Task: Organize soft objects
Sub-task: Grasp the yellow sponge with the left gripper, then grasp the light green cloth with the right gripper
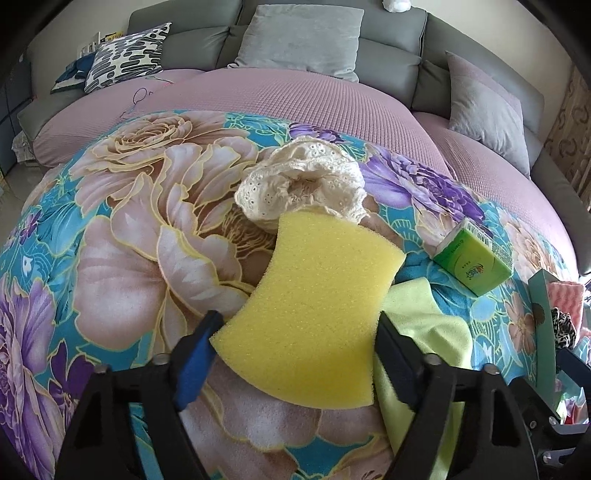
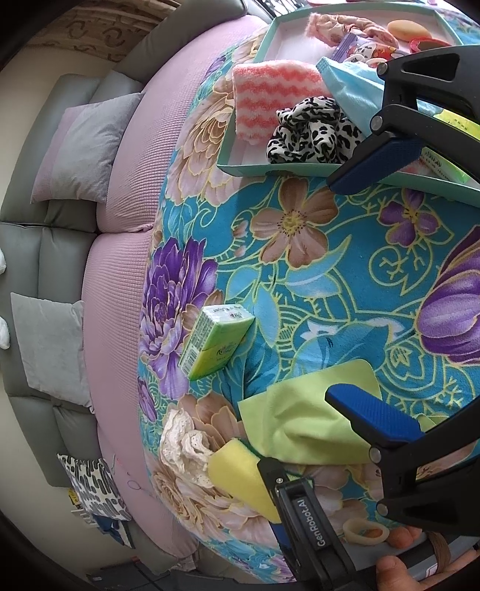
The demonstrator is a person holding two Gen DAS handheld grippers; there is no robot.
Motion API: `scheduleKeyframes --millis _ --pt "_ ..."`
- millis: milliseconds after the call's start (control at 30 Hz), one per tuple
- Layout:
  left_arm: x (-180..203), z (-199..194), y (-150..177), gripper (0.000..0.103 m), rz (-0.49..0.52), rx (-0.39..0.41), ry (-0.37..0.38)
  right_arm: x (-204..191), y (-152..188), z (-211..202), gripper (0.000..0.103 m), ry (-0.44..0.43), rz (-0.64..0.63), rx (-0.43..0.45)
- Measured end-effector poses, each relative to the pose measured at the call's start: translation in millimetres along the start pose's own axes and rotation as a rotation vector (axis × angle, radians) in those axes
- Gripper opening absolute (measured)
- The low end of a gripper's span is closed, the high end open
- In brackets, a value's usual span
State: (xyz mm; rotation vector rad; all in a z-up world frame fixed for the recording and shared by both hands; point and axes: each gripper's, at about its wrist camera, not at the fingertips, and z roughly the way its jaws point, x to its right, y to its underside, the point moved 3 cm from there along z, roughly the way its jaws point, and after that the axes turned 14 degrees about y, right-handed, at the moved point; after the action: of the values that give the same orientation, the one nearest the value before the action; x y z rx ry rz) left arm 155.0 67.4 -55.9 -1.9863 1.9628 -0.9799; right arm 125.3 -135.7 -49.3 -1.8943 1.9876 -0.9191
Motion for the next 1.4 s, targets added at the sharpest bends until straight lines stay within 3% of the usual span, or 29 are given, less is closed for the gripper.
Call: scheduleKeyframes --millis 467,967,1400 --pt "-8 -21 1 0.073 -0.029 0.011 -0.022 -16 3 3 0.103 -0.021 -0.037 -0.012" --pt "-27 -60 1 0.073 -0.067 0.075 -0.101 -64 9 -10 0.103 -0.173 -0.119 -0.008" --pt "-39 -63 2 0.073 -0.100 0.075 -0.124 -97 29 1 0.103 -0.113 -0.255 -0.054"
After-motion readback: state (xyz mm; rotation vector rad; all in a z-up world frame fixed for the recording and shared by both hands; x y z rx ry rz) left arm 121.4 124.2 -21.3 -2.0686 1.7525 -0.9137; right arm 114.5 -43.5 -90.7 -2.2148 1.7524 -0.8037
